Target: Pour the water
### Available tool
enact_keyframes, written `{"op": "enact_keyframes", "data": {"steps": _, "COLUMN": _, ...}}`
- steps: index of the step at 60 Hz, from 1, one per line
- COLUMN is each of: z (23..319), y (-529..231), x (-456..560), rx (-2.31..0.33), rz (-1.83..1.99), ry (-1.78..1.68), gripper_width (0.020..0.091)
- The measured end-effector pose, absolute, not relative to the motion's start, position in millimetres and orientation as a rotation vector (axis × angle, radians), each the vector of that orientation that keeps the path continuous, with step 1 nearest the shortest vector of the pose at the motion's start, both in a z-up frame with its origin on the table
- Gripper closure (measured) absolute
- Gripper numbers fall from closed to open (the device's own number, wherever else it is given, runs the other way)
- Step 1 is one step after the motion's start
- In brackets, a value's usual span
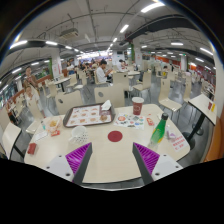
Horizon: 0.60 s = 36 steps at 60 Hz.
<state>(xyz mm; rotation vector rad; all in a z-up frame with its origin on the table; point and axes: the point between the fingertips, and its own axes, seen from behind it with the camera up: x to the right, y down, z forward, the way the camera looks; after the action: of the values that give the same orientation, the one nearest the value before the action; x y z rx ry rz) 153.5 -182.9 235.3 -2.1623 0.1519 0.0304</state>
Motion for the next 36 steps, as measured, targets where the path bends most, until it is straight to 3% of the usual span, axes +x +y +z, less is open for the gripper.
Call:
{"op": "enact_keyframes", "data": {"steps": 1, "z": 222, "y": -194, "x": 167, "rx": -2.16, "rz": 0.022, "ry": 0.147, "gripper_width": 0.0269}}
{"op": "enact_keyframes", "data": {"steps": 23, "z": 180, "y": -181, "x": 276, "rx": -2.019, "rz": -0.044, "ry": 0.182, "gripper_width": 0.0281}}
{"op": "enact_keyframes", "data": {"steps": 36, "z": 115, "y": -113, "x": 369, "rx": -1.978, "rz": -0.117, "ry": 0.235, "gripper_width": 0.0281}}
